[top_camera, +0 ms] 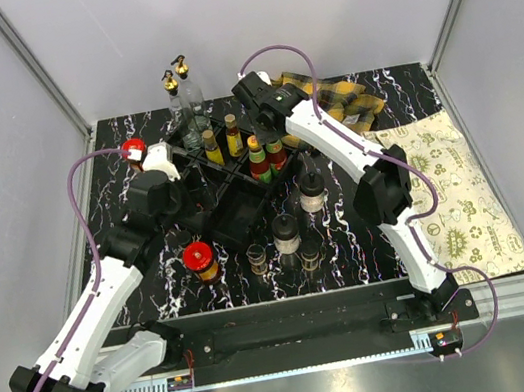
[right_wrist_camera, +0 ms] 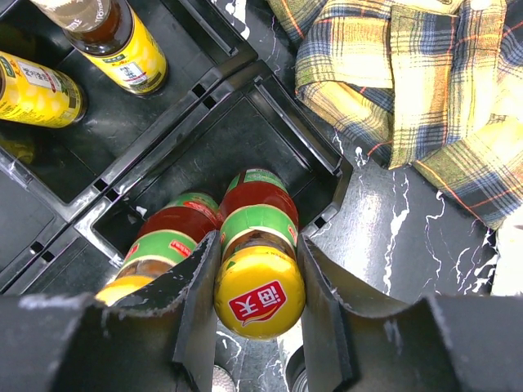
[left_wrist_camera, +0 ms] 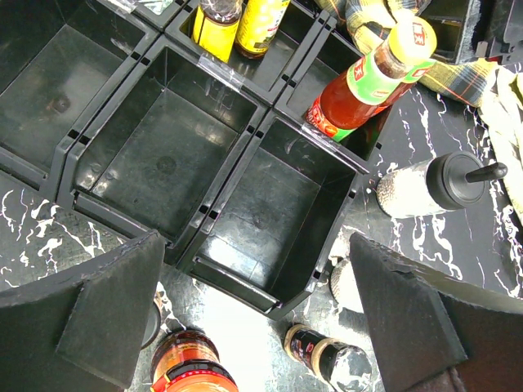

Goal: Organize the condiment bottles
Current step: Place the bottle in the storage box.

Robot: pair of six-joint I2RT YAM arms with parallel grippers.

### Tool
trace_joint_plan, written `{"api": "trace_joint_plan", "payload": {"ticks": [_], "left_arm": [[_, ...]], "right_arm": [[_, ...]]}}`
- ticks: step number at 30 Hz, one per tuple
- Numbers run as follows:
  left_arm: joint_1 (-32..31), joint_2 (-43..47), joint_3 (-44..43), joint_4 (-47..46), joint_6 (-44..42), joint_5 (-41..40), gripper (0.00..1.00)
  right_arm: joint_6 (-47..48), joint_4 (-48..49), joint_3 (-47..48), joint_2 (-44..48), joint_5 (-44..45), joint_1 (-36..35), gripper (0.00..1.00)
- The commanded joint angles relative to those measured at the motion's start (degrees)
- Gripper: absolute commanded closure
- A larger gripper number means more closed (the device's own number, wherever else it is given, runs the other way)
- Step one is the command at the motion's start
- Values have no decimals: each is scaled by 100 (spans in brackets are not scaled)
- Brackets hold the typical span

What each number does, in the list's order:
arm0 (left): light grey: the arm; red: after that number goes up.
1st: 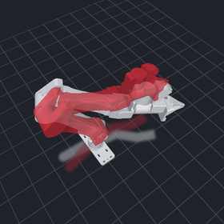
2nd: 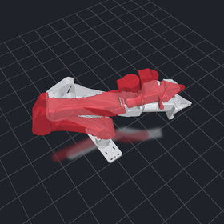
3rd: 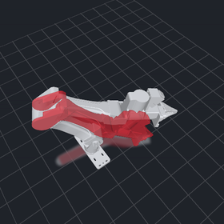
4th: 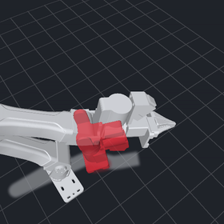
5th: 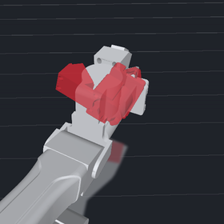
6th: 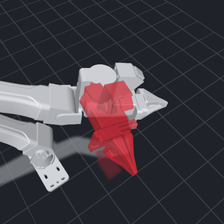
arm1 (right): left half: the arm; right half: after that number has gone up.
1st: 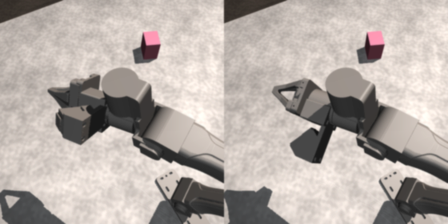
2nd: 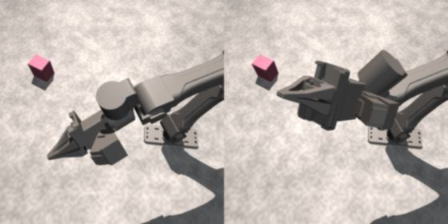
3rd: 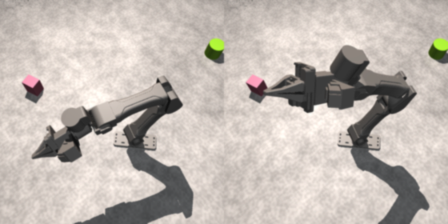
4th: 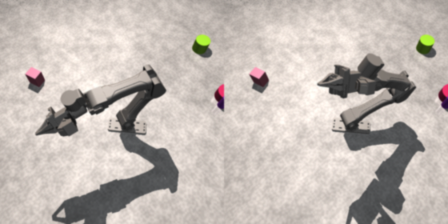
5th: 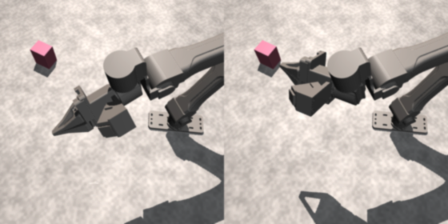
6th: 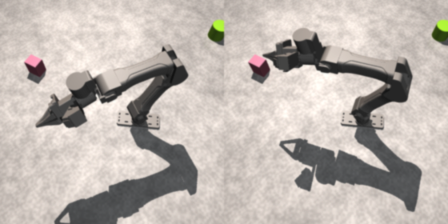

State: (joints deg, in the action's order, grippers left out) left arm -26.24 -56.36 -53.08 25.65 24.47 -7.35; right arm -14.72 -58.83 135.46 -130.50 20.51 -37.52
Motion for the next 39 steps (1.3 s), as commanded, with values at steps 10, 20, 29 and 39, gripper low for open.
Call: {"api": "trace_joint_plan", "payload": {"ticks": [10,20,29,39], "left_arm": [[-13,2,-36,-227,23,-126,1],[-13,2,-71,-165,-4,-214,1],[-13,-15,-176,-60,-39,-337,1],[390,-481,-1054,265,-65,-486,1]], "right_arm": [[-154,152,112,428,462,-89,49],[-171,152,183,639,304,-89,45],[-207,152,227,982,155,-89,34],[-277,792,-1862,2771,216,-80,0]]}}
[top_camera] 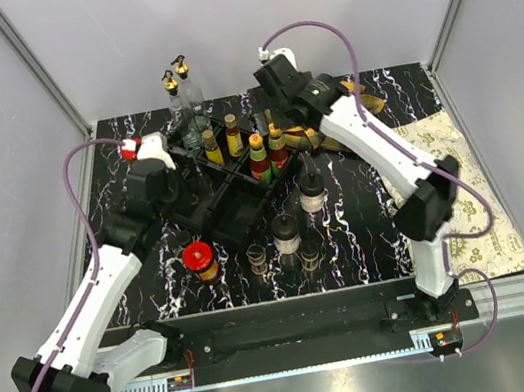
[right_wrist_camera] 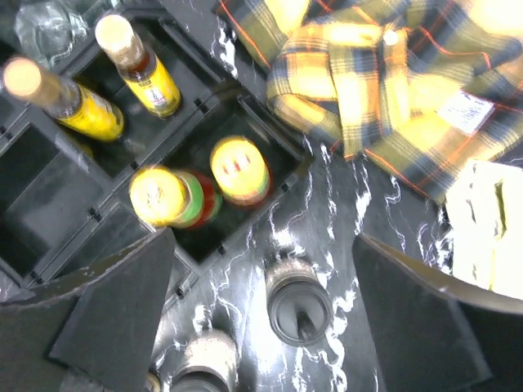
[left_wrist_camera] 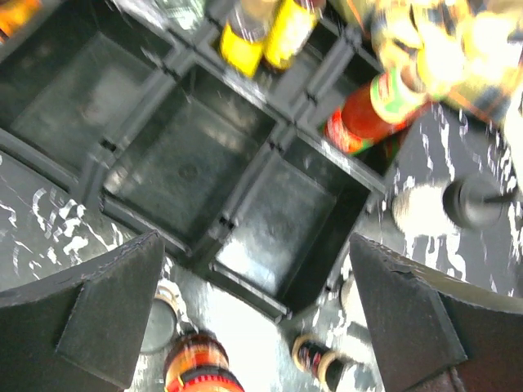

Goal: Organize the condiment bottles
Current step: Place the bottle in the storage box, then pick up the bottle from the center of the board.

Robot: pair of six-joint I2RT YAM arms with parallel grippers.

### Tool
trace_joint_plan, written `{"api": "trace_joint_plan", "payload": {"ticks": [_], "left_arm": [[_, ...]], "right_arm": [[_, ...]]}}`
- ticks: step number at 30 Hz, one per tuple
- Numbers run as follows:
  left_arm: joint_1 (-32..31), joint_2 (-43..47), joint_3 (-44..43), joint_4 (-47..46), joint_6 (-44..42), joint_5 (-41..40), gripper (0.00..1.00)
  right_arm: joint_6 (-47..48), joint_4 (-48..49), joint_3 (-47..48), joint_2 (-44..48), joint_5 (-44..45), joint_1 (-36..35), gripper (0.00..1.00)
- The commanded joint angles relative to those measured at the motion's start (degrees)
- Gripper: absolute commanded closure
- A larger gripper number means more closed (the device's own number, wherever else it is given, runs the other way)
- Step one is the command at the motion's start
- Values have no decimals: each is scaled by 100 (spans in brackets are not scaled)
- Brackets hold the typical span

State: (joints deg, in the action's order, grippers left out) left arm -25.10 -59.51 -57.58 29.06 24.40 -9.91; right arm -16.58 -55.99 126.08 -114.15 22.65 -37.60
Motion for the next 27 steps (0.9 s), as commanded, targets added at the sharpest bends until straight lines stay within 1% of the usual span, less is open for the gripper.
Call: {"api": "trace_joint_plan", "payload": {"ticks": [1,2,3,4,5,8,12,13,17,19,20,22,23,25,27], "left_arm": [[321,-297,-770,-67,-76,-317,1],[365,-377,-876,-67,-111,-388,1],[461,-552,-1060,-67,-146,-458,1],[523,-640,-1175,-67,-207,-555,1],[646,-833,-1255,-67,-234,-608,1],[1024,-1289,-1615,-111,-313,-653,1],[1551,-1967,-2116,-164,-384,-468,1],[1752,-2099,-2317,-164,-384,-433,1],[2149,-2897,-2714,-365,-357,-336,1],[2359,-3154,-2880,-445,-349,-257,1],[2422,-3433,-3099,-445,-331,-231,1],[2501,-3698,-3311,-445,-278,-108,1],[2641,-3961,-3538,-436,-278,-81,1],[2721,-4304,-3733,-427,-252,-37,1],[2756,-4481,-3909,-445,-287,-98,1]], "right_arm": [[-126,666,-1249,1375,54,-72,0],[-144,964,-1870,1595,72,-63,0],[-205,1054,-2155,2006,46,-45,0],[-275,1194,-2645,2202,11,-36,0],[-363,1248,-2885,2552,-50,-28,0],[-538,1450,-3685,3107,-147,-19,0],[-601,1661,-4467,3495,-174,-1,0],[-601,1679,-4556,3574,-165,-1,0],[-610,1731,-4856,3663,-226,43,0],[-706,1758,-5005,3698,-314,69,0],[-733,1758,-5040,3715,-436,78,0],[-838,1810,-5181,3724,-507,78,0],[-864,1828,-5216,3724,-560,95,0],[-900,1846,-5295,3698,-569,95,0],[-909,1854,-5357,3681,-569,122,0]]}}
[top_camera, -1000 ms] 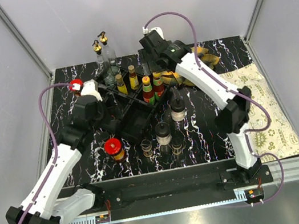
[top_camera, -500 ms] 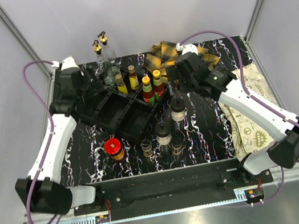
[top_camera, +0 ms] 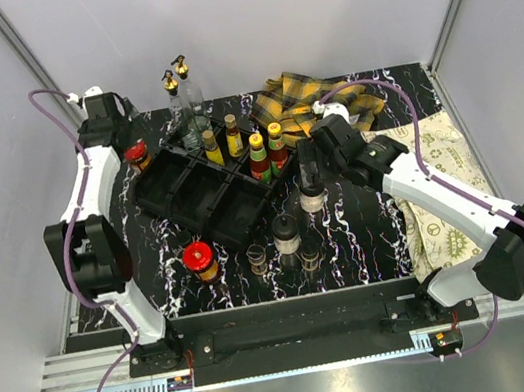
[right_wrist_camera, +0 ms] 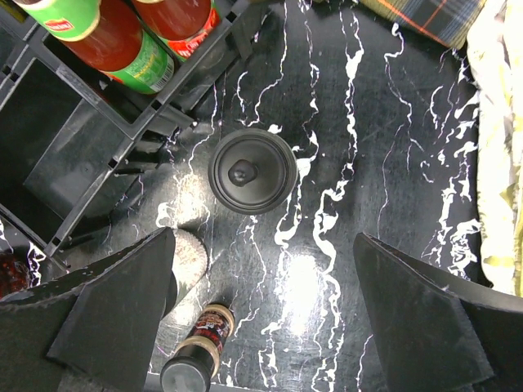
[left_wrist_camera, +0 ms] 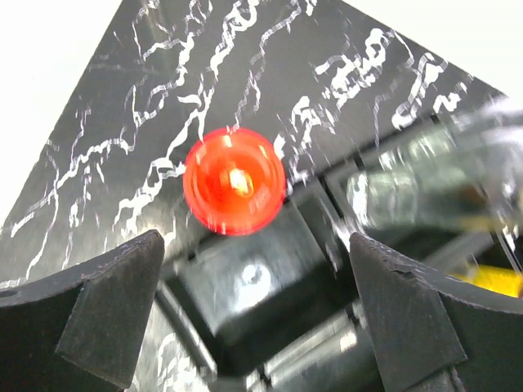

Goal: Organize the condiment bottles
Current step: Pick up the bottle from the center of the board.

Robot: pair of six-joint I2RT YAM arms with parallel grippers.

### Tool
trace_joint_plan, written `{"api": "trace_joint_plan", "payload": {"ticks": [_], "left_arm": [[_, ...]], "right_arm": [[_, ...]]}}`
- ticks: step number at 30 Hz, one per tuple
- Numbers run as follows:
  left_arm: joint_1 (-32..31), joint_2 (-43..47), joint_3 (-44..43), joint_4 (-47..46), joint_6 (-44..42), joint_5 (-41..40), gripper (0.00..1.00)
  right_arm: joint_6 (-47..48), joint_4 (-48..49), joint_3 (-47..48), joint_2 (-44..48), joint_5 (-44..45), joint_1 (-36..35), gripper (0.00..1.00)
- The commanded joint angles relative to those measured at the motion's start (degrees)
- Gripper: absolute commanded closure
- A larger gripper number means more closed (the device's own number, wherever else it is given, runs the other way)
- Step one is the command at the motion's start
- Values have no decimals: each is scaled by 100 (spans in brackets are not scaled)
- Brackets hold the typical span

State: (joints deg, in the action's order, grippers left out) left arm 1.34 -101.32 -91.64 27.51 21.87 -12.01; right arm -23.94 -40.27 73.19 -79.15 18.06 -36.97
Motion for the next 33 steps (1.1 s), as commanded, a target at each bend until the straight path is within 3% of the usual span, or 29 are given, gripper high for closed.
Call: {"api": "trace_joint_plan", "payload": {"ticks": [1,24,27,33], "left_arm": [[120,-475,-557,-307,-60,68,1],[226,-1496,-593,-526,-306,-126,1],[226,-1505,-487,-624,-271,-56,7],[235,-1444,-408,-711,-95,-47,44]], "right_arm": [[-172,274,-77,155,-119,58,0],[-321,274,-76,-329,-373,164,0],[-400,283,-234,-136,-366,164,0],[-462,265,-402,181,-339,164,0]]}}
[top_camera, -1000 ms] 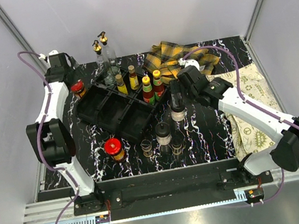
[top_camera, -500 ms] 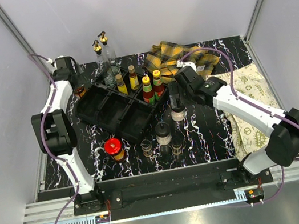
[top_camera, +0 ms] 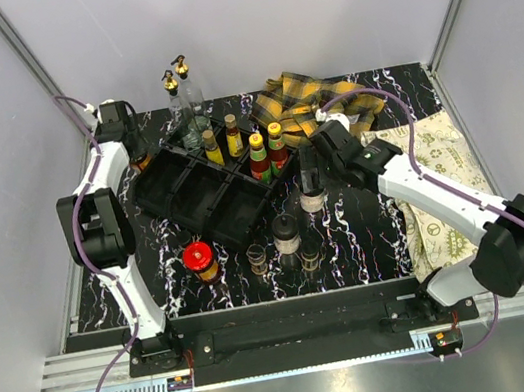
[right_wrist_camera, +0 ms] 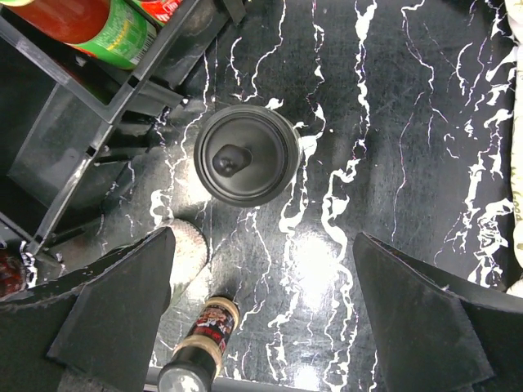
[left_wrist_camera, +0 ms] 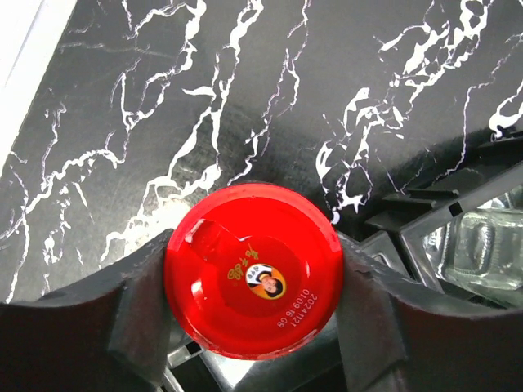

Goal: Organize the condiment bottles
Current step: Pick up the bottle from the center of the board.

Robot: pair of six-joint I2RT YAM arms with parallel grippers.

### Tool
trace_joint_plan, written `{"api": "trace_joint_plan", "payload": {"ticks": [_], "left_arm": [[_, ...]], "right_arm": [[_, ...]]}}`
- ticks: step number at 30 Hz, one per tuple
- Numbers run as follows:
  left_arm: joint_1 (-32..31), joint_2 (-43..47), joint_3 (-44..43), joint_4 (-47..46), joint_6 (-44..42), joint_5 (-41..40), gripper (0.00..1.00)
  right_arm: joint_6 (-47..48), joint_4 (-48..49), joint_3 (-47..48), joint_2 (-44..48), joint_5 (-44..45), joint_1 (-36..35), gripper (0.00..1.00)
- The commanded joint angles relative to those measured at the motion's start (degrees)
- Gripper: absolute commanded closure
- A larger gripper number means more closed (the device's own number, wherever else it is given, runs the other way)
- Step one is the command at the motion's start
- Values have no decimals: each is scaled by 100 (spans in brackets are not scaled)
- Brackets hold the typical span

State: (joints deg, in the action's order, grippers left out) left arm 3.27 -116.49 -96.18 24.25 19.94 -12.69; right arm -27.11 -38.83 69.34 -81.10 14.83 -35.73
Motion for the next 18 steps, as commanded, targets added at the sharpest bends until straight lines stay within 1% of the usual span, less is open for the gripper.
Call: {"api": "trace_joint_plan", "payload": {"ticks": [1,2,3,5,6,13,18], "left_arm": [[51,108,56,-403,115,29,49],[42,161,90,-438,106,38,61],[42,187,91,-447,97,56,69],[42,258,73,-447,54,56,93],[42,284,56,-439,36,-5,100],[42,671,82,-430,-78,-243,100],[42,1136,161,-430,-113,-340,100]], "right_arm": [[-162,130,-52,437,-7,39,0],[-163,121,-61,446,11,39,0],[-163,121,-70,455,20,39,0],[-206,112,-96,455,11,39,0],[-224,121,-105,455,-6,31,0],[-242,130,-114,481,-7,39,0],[-207,130,-131,560,38,39,0]]}}
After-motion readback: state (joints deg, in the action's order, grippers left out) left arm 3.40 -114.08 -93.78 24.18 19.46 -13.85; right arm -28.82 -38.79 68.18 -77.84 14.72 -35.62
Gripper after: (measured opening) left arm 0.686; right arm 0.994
